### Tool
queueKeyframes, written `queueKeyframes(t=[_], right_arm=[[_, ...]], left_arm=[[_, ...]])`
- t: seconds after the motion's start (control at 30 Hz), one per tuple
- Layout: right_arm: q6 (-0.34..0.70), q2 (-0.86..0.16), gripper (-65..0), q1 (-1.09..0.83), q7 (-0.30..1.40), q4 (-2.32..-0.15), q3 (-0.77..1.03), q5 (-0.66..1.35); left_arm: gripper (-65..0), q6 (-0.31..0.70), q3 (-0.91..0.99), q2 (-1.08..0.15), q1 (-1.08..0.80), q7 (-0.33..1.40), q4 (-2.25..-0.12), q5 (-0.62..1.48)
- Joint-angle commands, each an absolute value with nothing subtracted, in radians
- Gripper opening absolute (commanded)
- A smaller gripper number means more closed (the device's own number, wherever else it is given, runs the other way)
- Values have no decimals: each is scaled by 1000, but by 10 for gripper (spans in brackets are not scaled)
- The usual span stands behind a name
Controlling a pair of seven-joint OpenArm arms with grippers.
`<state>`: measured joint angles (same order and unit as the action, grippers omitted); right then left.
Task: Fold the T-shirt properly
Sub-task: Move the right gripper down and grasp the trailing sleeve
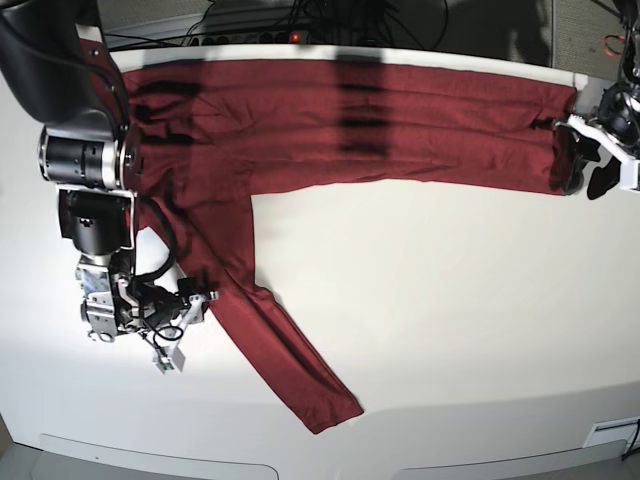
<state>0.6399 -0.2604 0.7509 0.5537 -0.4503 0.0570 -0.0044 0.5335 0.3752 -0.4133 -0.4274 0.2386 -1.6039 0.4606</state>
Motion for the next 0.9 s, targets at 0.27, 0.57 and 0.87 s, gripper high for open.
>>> queueKeyframes(t=[0.27, 0.57, 0.87], right_arm=[[648, -258, -357, 863, 599, -461, 59, 56], [647, -230, -357, 818, 598, -459, 59, 46], [646, -224, -378, 739, 566, -459, 59, -27]], left_arm=[[-383, 538, 385, -429, -426, 208, -1618, 423], [-384, 538, 385, -429, -423, 208, -1618, 422], [-384, 538, 385, -429, -413, 209, -1618, 419]])
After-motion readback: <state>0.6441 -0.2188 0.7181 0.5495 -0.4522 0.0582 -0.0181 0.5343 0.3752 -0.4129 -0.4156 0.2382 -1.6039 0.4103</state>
